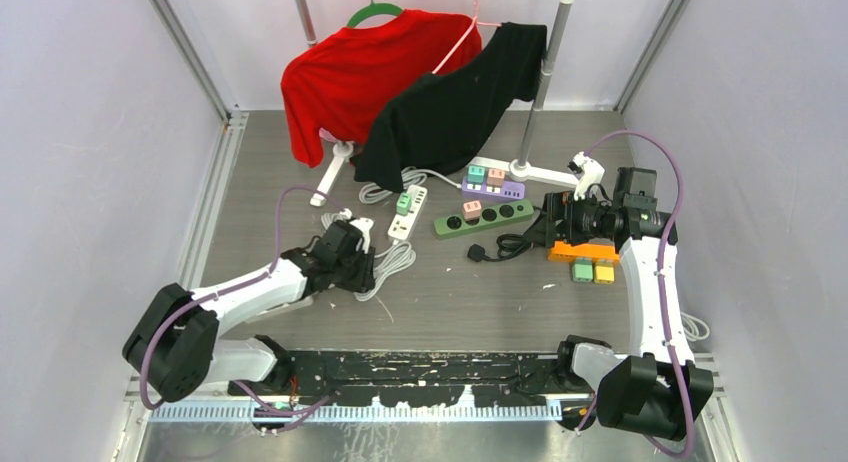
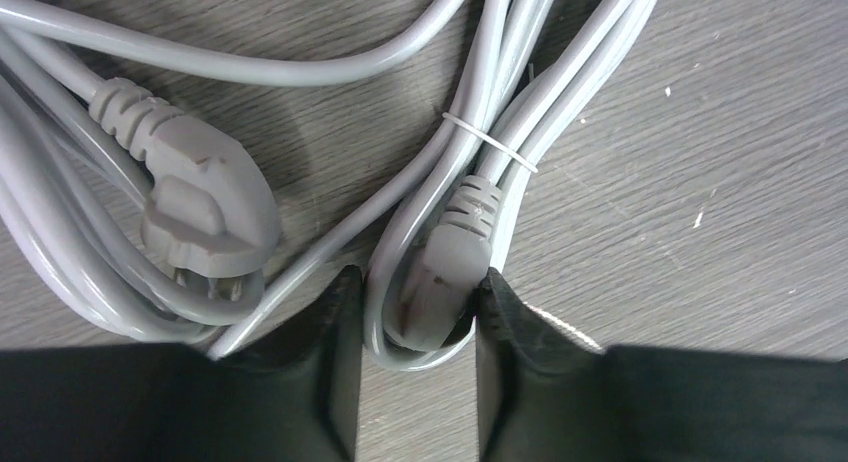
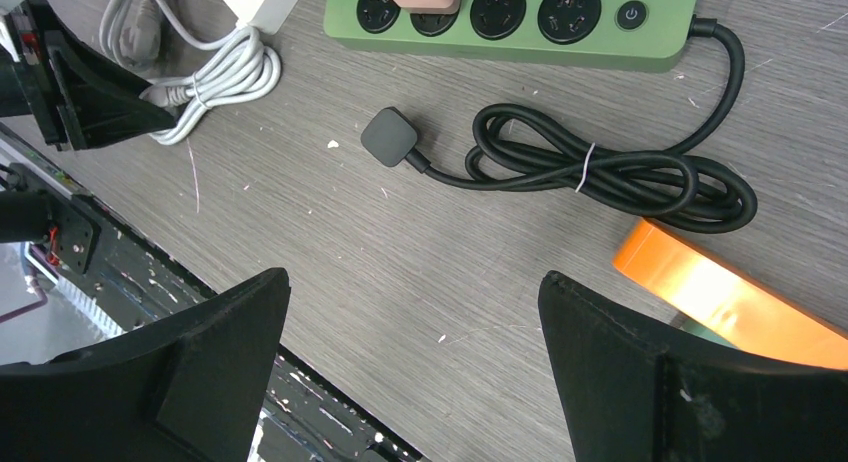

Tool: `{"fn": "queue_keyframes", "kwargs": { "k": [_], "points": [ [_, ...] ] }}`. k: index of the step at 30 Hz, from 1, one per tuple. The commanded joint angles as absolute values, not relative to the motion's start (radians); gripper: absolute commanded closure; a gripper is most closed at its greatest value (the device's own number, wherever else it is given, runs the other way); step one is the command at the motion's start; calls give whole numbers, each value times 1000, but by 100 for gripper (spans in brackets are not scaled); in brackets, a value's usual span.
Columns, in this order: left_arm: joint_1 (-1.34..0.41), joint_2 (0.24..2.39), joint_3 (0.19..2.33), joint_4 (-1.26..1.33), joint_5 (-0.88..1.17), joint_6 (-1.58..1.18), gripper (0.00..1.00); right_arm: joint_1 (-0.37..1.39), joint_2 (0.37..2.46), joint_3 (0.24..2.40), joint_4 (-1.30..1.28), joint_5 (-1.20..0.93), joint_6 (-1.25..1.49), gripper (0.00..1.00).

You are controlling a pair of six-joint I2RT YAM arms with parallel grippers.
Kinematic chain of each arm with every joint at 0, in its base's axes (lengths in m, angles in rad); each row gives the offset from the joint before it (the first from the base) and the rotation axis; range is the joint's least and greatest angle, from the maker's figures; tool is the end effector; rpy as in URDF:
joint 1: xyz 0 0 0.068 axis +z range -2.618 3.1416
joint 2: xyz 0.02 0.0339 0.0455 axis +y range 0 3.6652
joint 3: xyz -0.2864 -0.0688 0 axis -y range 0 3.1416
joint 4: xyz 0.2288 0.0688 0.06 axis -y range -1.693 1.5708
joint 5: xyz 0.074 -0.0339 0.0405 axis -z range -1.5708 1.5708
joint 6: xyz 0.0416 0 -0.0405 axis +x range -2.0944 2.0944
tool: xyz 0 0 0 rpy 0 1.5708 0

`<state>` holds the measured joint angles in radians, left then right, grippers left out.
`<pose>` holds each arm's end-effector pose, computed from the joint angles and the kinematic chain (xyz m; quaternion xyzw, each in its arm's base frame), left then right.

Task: Pull the plug off the socket
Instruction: Move the socket to the center of the board.

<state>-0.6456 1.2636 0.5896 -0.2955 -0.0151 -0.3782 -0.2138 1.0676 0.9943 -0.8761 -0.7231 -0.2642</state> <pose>0.1721 -0.1289 0.1953 0.1251 0.9469 -0.1388 0.2617 0.1775 -0.0104 0.3220 -0.1305 0.8876 0.2595 0.3576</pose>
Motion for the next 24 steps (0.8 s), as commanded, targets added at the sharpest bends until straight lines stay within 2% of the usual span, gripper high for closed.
{"fn": "queue_keyframes", "kwargs": {
  "k": [1, 5, 12, 17, 24],
  "points": [
    [-649, 1299, 594, -233, 82, -411, 81, -218, 1070, 1003, -865, -736, -273, 0],
    [-679, 1294, 586, -169, 191, -459, 91, -218, 1070, 1004, -864, -739, -273, 0],
    [-939, 1348, 668, -6, 153, -472, 94, -218, 1071, 1012, -869, -732, -272, 0],
    [-1051, 1537, 806, 88, 148, -465, 95, -220, 1063, 1010, -838, -646, -244, 0],
    [-1145, 1867, 1107, 166, 168, -509, 95, -221, 1032, 1008, -752, -414, -168, 0]
  ]
}}
